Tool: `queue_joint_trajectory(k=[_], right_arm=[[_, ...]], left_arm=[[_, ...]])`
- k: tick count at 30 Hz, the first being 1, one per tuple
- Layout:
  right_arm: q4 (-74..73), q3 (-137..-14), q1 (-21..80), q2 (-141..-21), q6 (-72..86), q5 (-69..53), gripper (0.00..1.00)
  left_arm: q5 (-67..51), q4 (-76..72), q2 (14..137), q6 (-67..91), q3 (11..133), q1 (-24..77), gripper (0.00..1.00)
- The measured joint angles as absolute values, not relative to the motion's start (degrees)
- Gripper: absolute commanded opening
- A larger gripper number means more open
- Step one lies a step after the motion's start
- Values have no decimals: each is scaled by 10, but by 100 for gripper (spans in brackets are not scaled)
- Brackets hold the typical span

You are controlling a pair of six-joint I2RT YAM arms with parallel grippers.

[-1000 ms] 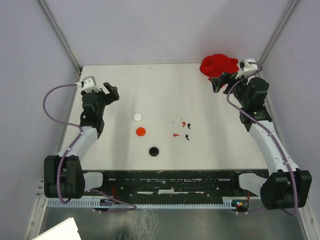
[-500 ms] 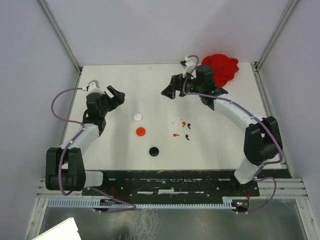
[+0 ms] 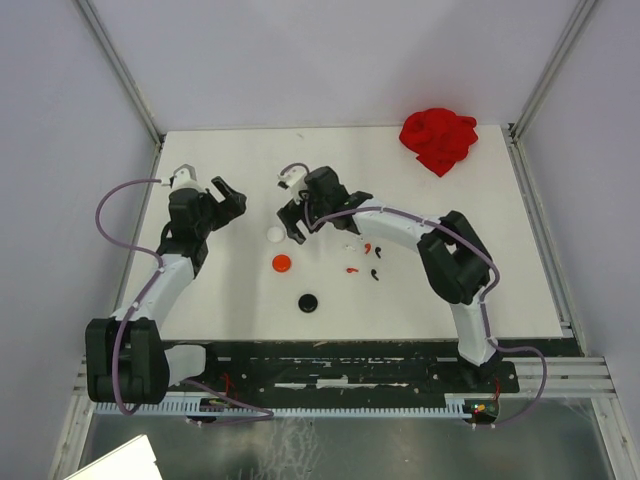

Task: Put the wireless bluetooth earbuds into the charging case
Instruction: Pick up the charging case at the center of the board.

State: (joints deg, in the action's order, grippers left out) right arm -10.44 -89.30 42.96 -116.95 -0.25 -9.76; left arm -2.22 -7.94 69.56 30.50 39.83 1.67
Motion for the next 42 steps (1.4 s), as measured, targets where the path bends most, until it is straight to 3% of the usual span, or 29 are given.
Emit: queue_joint_trajectory(k=[12, 18, 42], right_arm=[[-119, -961, 476, -1235, -77, -70, 92], [-108, -988, 479, -1261, -97, -75, 90], [-134, -1055, 482, -1338, -134, -120, 80]], left_arm=[[-3, -33, 689, 287, 404, 17, 99], [-1, -28, 689, 286, 404, 17, 96], [14, -10, 689, 286, 404, 0, 97]])
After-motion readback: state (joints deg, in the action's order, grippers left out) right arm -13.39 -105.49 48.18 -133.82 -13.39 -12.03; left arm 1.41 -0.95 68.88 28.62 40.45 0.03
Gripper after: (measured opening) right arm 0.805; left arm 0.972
